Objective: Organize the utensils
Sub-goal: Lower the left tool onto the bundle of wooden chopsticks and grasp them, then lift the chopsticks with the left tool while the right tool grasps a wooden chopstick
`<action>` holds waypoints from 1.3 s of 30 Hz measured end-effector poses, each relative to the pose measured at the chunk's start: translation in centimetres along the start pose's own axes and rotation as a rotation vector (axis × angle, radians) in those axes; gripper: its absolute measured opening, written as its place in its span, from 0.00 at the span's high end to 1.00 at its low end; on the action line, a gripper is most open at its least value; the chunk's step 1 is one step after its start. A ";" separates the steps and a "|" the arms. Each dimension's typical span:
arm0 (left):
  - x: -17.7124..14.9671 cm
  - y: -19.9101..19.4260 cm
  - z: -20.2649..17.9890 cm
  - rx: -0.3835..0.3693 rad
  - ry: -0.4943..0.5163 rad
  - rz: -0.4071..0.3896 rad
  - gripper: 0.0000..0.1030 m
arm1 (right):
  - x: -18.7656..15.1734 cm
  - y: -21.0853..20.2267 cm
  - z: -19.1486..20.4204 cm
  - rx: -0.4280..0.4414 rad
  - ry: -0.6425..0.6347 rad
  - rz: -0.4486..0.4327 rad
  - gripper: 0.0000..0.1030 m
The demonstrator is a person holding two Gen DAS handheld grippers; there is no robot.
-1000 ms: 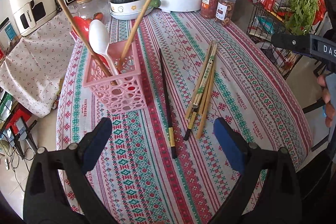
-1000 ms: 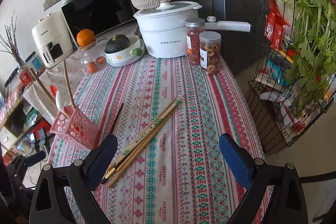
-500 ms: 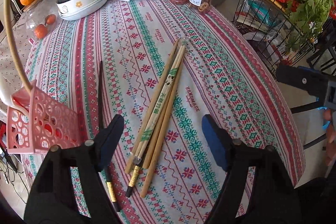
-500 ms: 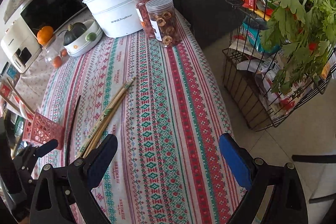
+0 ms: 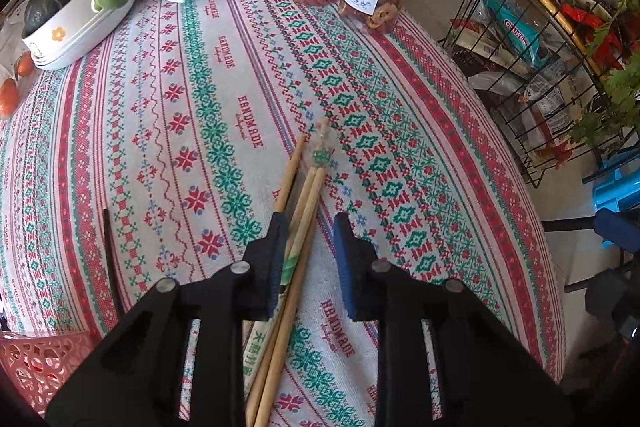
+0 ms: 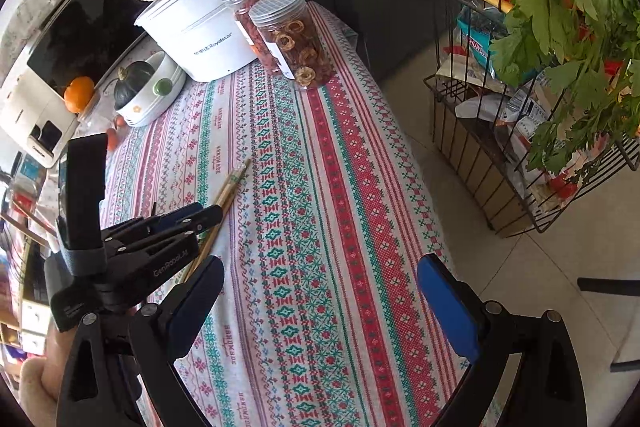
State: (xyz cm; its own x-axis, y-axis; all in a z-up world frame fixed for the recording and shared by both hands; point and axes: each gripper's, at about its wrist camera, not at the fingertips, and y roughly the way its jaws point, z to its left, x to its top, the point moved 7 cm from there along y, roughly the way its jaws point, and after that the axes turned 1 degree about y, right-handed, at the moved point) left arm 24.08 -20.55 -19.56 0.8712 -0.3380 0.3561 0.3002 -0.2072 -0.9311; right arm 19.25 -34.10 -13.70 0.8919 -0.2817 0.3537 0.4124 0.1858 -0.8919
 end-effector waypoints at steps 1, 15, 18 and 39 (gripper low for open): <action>0.1 0.3 0.1 0.020 0.001 0.007 0.76 | 0.1 0.0 0.0 0.002 0.000 0.000 0.05; -0.6 -2.6 0.5 0.008 -0.012 -0.043 0.94 | 0.1 0.2 0.2 0.019 0.017 0.009 0.05; -1.4 -3.9 1.0 0.009 -0.013 -0.062 0.94 | 0.0 0.3 0.4 0.028 0.021 0.014 0.05; -12.4 -16.9 3.9 -0.098 0.020 -0.296 0.94 | -0.4 4.4 5.7 0.105 0.008 0.085 0.05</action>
State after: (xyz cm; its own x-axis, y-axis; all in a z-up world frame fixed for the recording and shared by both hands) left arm 9.69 -9.25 -8.56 0.7434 -0.2678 0.6129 0.4999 -0.3862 -0.7752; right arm 21.73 -27.79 -16.16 0.9232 -0.2678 0.2756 0.3529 0.3066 -0.8840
